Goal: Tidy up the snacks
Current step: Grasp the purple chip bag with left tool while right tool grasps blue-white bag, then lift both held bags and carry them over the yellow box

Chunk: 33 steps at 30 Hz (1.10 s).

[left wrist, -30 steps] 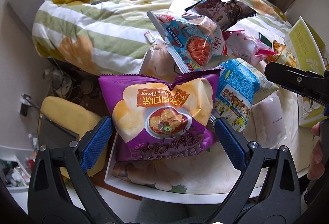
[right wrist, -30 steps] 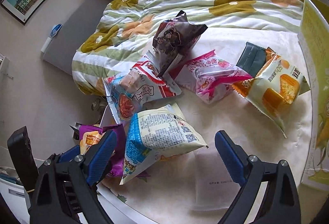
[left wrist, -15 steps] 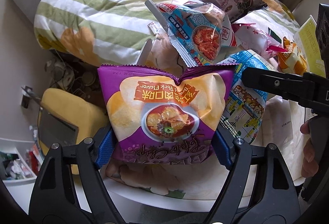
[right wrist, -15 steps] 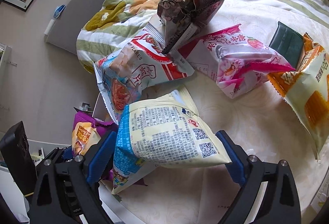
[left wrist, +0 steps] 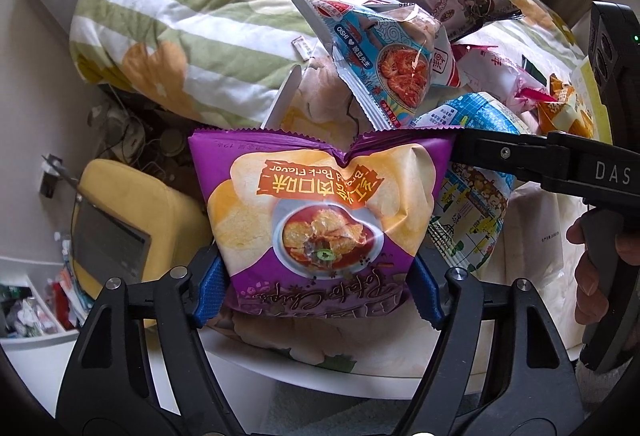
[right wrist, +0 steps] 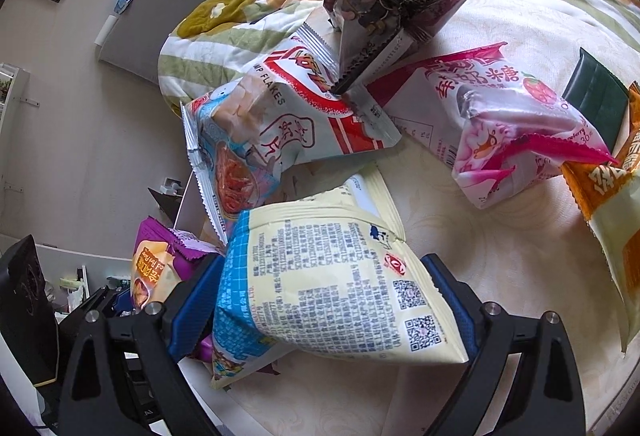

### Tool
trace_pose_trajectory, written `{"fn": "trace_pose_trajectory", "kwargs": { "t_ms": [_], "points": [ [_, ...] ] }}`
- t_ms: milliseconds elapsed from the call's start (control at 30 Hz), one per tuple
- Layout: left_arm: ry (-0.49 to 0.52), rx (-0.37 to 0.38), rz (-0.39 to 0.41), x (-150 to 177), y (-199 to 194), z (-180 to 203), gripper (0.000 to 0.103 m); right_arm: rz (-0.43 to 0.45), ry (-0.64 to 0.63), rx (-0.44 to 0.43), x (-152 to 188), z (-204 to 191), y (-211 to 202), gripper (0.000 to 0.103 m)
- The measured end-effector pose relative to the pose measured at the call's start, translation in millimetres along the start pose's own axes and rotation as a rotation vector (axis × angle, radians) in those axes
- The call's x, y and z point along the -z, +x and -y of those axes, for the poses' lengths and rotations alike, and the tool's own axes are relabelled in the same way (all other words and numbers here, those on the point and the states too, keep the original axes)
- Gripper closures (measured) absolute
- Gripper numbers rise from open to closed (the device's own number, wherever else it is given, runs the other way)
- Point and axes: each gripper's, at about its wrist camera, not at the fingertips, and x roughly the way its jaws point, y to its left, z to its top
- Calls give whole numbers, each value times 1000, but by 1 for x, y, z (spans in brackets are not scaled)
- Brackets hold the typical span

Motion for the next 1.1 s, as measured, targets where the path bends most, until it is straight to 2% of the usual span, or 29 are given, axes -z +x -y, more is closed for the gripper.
{"fn": "trace_pose_trajectory", "kwargs": {
  "t_ms": [67, 167, 433, 767, 967, 1100],
  "points": [
    [3, 4, 4, 2, -2, 0, 30, -6, -5, -13, -1, 0, 2, 17],
    [6, 12, 9, 2, -4, 0, 30, -3, -17, -15, 0, -4, 2, 24],
    [19, 33, 23, 3, -15, -1, 30, 24, -10, -19, 12, -6, -10, 37],
    [86, 75, 81, 1, -48, 8, 30, 124, 22, 7, 29, -10, -52, 39],
    [129, 141, 155, -10, -84, 15, 30, 242, 50, 51, 46, -18, -98, 39],
    [196, 191, 201, -25, -108, 30, 30, 354, 87, 100, 57, -20, -138, 39]
  ]
}}
